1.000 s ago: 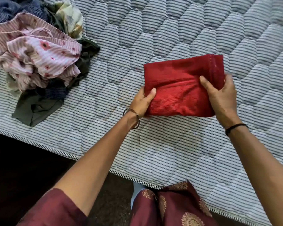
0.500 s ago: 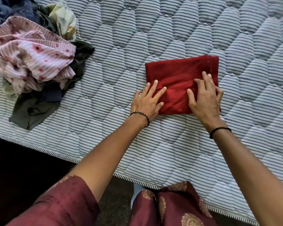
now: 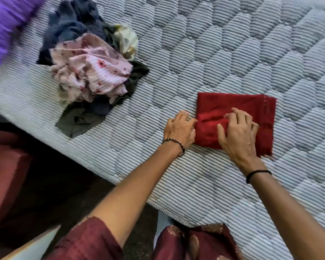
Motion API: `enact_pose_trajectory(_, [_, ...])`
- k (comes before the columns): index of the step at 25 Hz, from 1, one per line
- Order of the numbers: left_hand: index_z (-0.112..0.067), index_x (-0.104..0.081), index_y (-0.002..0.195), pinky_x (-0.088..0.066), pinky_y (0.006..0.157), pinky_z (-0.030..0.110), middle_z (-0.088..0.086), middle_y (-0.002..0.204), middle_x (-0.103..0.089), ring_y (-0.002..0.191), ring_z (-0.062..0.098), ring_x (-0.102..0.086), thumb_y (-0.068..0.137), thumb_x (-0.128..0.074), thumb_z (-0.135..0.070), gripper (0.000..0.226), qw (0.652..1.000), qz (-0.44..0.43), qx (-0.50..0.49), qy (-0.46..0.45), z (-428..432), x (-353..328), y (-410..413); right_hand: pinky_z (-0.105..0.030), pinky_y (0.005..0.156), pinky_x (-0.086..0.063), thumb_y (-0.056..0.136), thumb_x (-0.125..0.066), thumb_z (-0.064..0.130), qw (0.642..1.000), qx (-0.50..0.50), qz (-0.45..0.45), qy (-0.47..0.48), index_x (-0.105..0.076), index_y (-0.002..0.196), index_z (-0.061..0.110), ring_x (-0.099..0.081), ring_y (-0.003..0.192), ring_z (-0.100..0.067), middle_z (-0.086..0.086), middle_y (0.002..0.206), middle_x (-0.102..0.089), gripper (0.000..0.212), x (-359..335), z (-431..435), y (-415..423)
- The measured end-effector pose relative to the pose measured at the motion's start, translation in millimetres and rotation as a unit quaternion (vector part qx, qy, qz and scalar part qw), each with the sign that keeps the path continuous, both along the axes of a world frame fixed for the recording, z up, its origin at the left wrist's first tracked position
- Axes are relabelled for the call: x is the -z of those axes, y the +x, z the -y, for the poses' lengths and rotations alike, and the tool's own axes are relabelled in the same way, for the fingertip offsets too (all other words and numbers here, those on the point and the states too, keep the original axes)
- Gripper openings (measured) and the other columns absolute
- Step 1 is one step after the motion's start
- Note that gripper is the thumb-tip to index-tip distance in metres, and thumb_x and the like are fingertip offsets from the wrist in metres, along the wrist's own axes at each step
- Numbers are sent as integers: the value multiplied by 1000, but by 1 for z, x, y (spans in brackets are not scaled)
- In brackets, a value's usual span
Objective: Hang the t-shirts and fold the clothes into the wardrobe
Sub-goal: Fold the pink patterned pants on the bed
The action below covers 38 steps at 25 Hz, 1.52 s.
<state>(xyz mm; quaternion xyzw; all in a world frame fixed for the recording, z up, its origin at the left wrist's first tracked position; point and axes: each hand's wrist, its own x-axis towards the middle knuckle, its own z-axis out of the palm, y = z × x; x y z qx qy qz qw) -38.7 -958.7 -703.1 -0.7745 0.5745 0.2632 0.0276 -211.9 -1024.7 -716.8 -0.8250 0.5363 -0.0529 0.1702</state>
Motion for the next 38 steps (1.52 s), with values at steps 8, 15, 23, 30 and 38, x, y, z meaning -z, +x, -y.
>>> enact_pose_trajectory(8, [-16,-55,130,-28,106,36,4,138,-50,133,22,-36,94,-54,-28,38,976,1,-215,-10,-60,-49,124,-47,85,-51,98,-59,28,975,-127,128,128,-59,118,6,-59,107,-34,-13,119,-58,29,-39,-31,135])
enact_pose_trajectory(15, [-16,-57,126,-31,107,41,4,135,-51,134,23,-35,94,-54,-28,34,951,42,-306,-6,-108,-54,222,-47,77,-50,95,-66,26,956,-182,160,167,-59,117,5,-62,96,-34,-14,115,-58,31,-47,-60,254])
enact_pose_trajectory(23, [-15,-52,128,-34,104,40,4,137,-50,133,23,-35,95,-54,-28,36,946,12,-322,-27,-109,-39,302,-50,89,-51,93,-69,27,957,-159,156,183,-51,126,3,-57,110,-34,-16,125,-53,44,-31,-52,353])
enact_pose_trajectory(30, [-9,-45,135,-35,105,37,9,138,-48,131,27,-38,96,-54,-27,44,945,-23,-323,-54,-105,-36,364,-43,109,-43,79,-81,42,951,-67,180,243,-20,155,9,-50,131,-32,-16,146,-49,103,-29,-30,428])
enact_pose_trajectory(38, [-8,-33,147,-41,106,41,14,150,-37,135,31,-39,79,-61,-6,74,930,70,-311,-180,-107,-45,404,-31,69,-45,81,-81,20,940,-176,133,261,-66,117,17,-61,81,-22,-3,89,-64,39,-49,-38,453])
